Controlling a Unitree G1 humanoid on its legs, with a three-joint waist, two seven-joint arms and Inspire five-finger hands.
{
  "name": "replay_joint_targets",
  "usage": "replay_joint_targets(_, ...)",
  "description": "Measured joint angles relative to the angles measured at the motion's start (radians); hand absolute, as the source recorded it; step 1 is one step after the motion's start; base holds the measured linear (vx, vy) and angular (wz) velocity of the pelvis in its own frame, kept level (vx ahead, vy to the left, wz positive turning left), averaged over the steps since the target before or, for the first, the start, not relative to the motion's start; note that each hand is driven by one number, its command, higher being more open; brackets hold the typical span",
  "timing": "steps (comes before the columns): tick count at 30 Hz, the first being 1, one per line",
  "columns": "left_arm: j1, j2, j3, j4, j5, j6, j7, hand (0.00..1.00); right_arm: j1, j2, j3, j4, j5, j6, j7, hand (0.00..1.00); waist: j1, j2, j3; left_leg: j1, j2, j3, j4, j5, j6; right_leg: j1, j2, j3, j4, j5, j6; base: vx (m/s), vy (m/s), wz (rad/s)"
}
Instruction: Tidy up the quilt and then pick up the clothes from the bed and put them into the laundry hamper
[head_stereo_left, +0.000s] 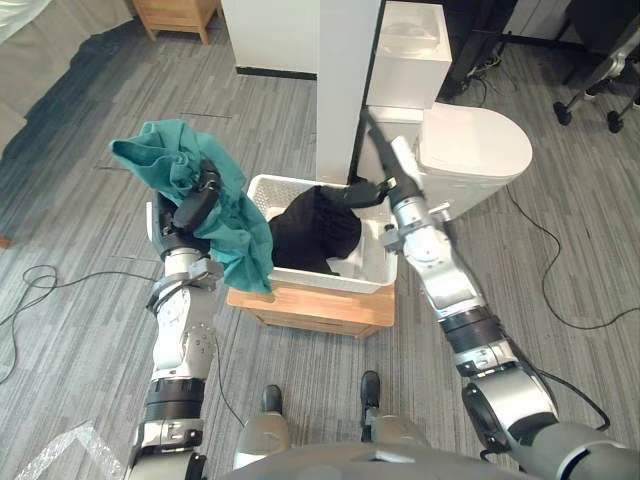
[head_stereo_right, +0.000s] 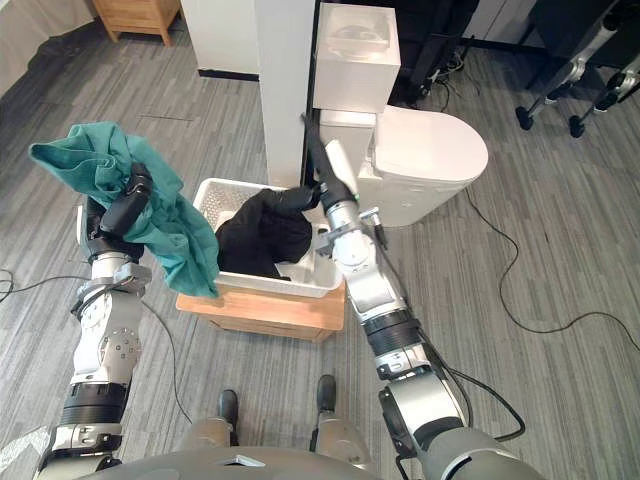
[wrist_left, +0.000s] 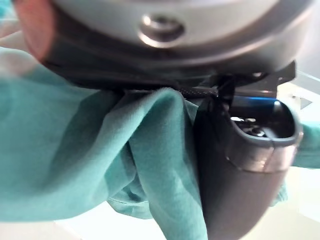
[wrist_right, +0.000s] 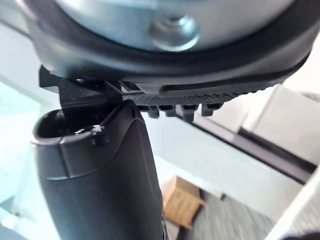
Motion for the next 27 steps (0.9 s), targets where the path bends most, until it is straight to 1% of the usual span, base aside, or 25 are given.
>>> replay_joint_targets(1, 0.029, 0.0, 0.009, -0.05, 0.034, 0.012, -0.001, 0.0, 0.035, -0.016, -0.039, -0.048, 0.0, -0.001, -0.004, 1.0, -0.005, -0.002, -0.001, 0.005, 0.0, 0.005, -0.001, 0.0, 0.0, 0.003, 0.0, 0.003, 0.0, 0.0, 0.0, 0.05, 0.008, -0.08)
replay_joint_targets(3, 0.08, -0.001, 0.05, -0.118, 0.105, 0.013, -0.008, 0.0, 0.116, -0.049, -0.112, -0.103, 0.0, -0.001, -0.008, 1.0, -0.015, -0.003, -0.001, 0.041, 0.0, 0.016, -0.019, -0.001, 0.0, 0.026, 0.001, 0.006, 0.0, 0.001, 0.001, 0.06, 0.017, -0.09)
replay_joint_targets(6, 0.077, 0.001, 0.091, -0.117, 0.142, 0.01, 0.007, 0.0, 0.188, -0.066, -0.166, -0.14, 0.015, -0.001, -0.016, 1.0, -0.022, -0.006, -0.003, 0.064, -0.002, 0.032, -0.035, -0.002, 0.001, 0.031, 0.001, 0.012, 0.0, 0.003, 0.004, 0.02, 0.02, -0.15)
replay_joint_targets(9, 0.058, 0.021, 0.089, -0.033, 0.239, 0.014, 0.048, 0.0, 0.241, -0.068, -0.176, -0.145, 0.032, -0.001, -0.026, 1.0, -0.029, -0.009, -0.005, 0.073, -0.004, 0.063, -0.037, -0.007, 0.003, 0.024, 0.002, 0.042, 0.0, 0.006, 0.009, -0.02, 0.016, -0.25)
replay_joint_targets(11, 0.053, 0.04, 0.068, 0.022, 0.302, 0.039, 0.064, 0.0, 0.283, -0.068, -0.176, -0.176, 0.043, -0.001, -0.026, 1.0, -0.04, -0.013, -0.011, 0.072, -0.006, 0.089, -0.038, -0.009, 0.002, 0.006, 0.003, 0.068, -0.001, 0.008, 0.012, -0.03, 0.001, -0.37)
replay_joint_targets(12, 0.046, 0.041, 0.056, 0.056, 0.345, 0.059, 0.07, 0.0, 0.311, -0.068, -0.182, -0.194, 0.043, -0.002, -0.028, 1.0, -0.051, -0.014, -0.016, 0.072, -0.006, 0.103, -0.038, -0.012, 0.0, -0.002, 0.005, 0.082, -0.001, 0.01, 0.016, -0.01, -0.004, -0.39)
replay_joint_targets(13, 0.04, 0.041, 0.048, 0.077, 0.358, 0.068, 0.072, 0.0, 0.326, -0.067, -0.186, -0.199, 0.043, -0.002, -0.031, 1.0, -0.054, -0.014, -0.021, 0.072, -0.005, 0.112, -0.037, -0.014, 0.0, -0.006, 0.006, 0.092, -0.001, 0.011, 0.017, -0.01, -0.006, -0.39)
replay_joint_targets(14, 0.032, 0.042, 0.038, 0.111, 0.393, 0.084, 0.077, 0.0, 0.352, -0.059, -0.199, -0.2, 0.042, -0.003, -0.035, 1.0, -0.067, -0.016, -0.03, 0.075, -0.002, 0.128, -0.033, -0.019, -0.002, -0.011, 0.01, 0.106, -0.001, 0.013, 0.019, 0.0, -0.005, -0.38)
replay_joint_targets(16, 0.026, 0.041, 0.024, 0.147, 0.47, 0.113, 0.085, 0.0, 0.402, -0.026, -0.238, -0.2, 0.04, -0.003, -0.059, 1.0, -0.087, -0.017, -0.04, 0.087, 0.004, 0.155, -0.03, -0.029, -0.004, -0.014, 0.019, 0.13, -0.002, 0.017, 0.026, 0.01, -0.01, -0.45)
replay_joint_targets(17, 0.026, 0.041, 0.02, 0.161, 0.501, 0.121, 0.085, 0.0, 0.439, -0.016, -0.256, -0.201, 0.04, -0.003, -0.07, 1.0, -0.1, -0.016, -0.055, 0.086, 0.005, 0.171, -0.029, -0.034, -0.005, -0.022, 0.023, 0.147, -0.002, 0.017, 0.026, 0.01, -0.01, -0.4)
replay_joint_targets(18, 0.026, 0.041, 0.02, 0.165, 0.505, 0.124, 0.085, 0.0, 0.459, -0.012, -0.264, -0.203, 0.04, -0.003, -0.073, 1.0, -0.105, -0.015, -0.061, 0.086, 0.007, 0.178, -0.028, -0.036, -0.006, -0.026, 0.025, 0.154, -0.002, 0.017, 0.026, 0.01, -0.012, -0.39)
replay_joint_targets(20, 0.021, 0.04, 0.021, 0.173, 0.533, 0.132, 0.098, 0.0, 0.529, 0.001, -0.294, -0.206, 0.04, -0.003, -0.076, 1.0, -0.117, -0.011, -0.068, 0.086, 0.011, 0.201, -0.012, -0.05, -0.007, -0.03, 0.031, 0.177, -0.002, 0.017, 0.026, 0.01, -0.017, -0.33)
replay_joint_targets(21, 0.021, 0.04, 0.022, 0.174, 0.547, 0.141, 0.112, 0.0, 0.566, 0.002, -0.299, -0.206, 0.04, -0.003, -0.076, 1.0, -0.13, -0.003, -0.076, 0.086, 0.012, 0.211, -0.011, -0.053, -0.008, -0.037, 0.033, 0.184, -0.002, 0.018, 0.028, 0.0, -0.018, -0.26)
replay_joint_targets(24, 0.02, 0.039, 0.038, 0.185, 0.579, 0.142, 0.135, 0.0, 0.625, 0.008, -0.295, -0.206, 0.04, -0.003, -0.069, 1.0, -0.135, 0.019, -0.092, 0.083, 0.017, 0.253, -0.012, -0.058, -0.009, -0.065, 0.045, 0.229, -0.003, 0.038, 0.053, -0.01, -0.015, -0.46)
replay_joint_targets(26, 0.019, 0.039, 0.04, 0.193, 0.591, 0.143, 0.149, 0.0, 0.658, 0.016, -0.293, -0.206, 0.04, -0.003, -0.064, 1.0, -0.147, 0.027, -0.098, 0.084, 0.02, 0.271, -0.007, -0.065, -0.011, -0.069, 0.049, 0.241, -0.003, 0.038, 0.053, -0.02, -0.015, -0.28)
replay_joint_targets(27, 0.019, 0.038, 0.043, 0.193, 0.623, 0.145, 0.153, 0.0, 0.669, 0.02, -0.287, -0.207, 0.04, -0.003, -0.063, 1.0, -0.156, 0.03, -0.101, 0.08, 0.021, 0.284, -0.001, -0.071, -0.012, -0.077, 0.051, 0.257, -0.003, 0.038, 0.053, -0.03, -0.024, -0.32)
